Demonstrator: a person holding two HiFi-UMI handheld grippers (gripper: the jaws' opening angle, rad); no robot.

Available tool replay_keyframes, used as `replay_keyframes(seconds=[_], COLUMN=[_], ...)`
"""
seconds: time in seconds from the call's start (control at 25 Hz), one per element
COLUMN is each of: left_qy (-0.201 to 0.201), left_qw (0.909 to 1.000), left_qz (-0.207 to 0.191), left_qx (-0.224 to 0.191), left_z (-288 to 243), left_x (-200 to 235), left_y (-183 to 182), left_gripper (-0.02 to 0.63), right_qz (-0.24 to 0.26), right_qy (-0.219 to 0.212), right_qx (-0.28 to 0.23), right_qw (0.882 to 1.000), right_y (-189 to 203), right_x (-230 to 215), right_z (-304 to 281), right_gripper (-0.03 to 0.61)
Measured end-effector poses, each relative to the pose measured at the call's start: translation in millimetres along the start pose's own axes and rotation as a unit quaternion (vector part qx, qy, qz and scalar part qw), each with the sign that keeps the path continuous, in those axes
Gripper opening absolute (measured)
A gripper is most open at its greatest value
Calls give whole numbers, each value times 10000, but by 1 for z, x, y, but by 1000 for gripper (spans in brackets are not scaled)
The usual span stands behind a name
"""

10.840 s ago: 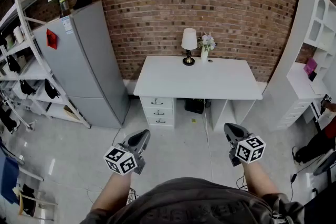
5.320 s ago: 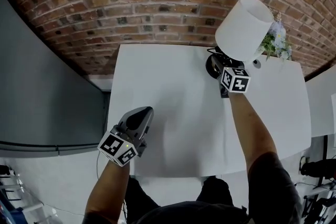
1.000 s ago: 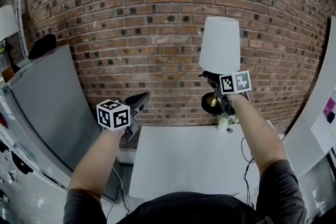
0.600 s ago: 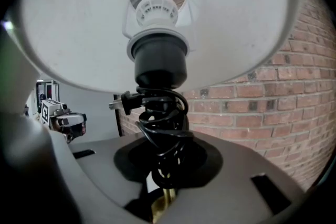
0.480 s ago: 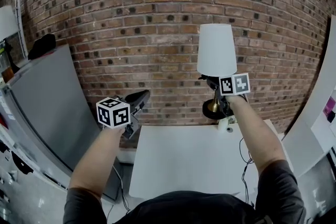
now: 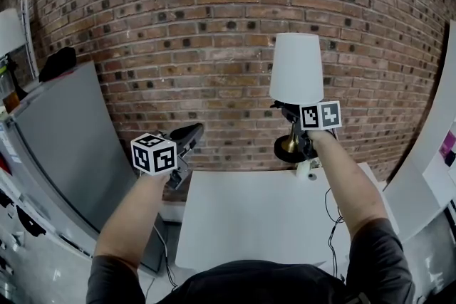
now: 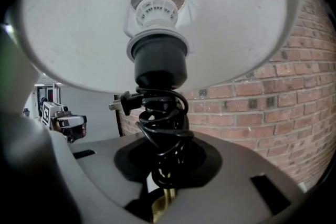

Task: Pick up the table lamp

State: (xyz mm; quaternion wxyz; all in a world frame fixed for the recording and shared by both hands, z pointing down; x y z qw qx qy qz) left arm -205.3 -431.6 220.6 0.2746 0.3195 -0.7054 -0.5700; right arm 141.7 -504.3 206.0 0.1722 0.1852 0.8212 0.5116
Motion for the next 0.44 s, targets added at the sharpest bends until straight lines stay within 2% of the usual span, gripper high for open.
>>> replay_keyframes(seconds=[0.44], left_qy=[-28], left_qw=[10000], left_qz=[7], left_qx=[-9], left_z=[5], left_x=[0], left_y=[-1], left_gripper=[5], right_qz=[-24], right_qy=[-39], right_qx=[-22], right_qw=[10000], right_y=[0], right_x=[2], right_z=[4], right_gripper=[74])
Point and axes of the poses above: the fingertips, and each gripper's own axes: z backward along the fingers, x to its left, y out of its underside, the point moved 7 cm from there along z, backward along the fingers, and after that the axes turned 13 degrees about x, right-handed, at the moved point
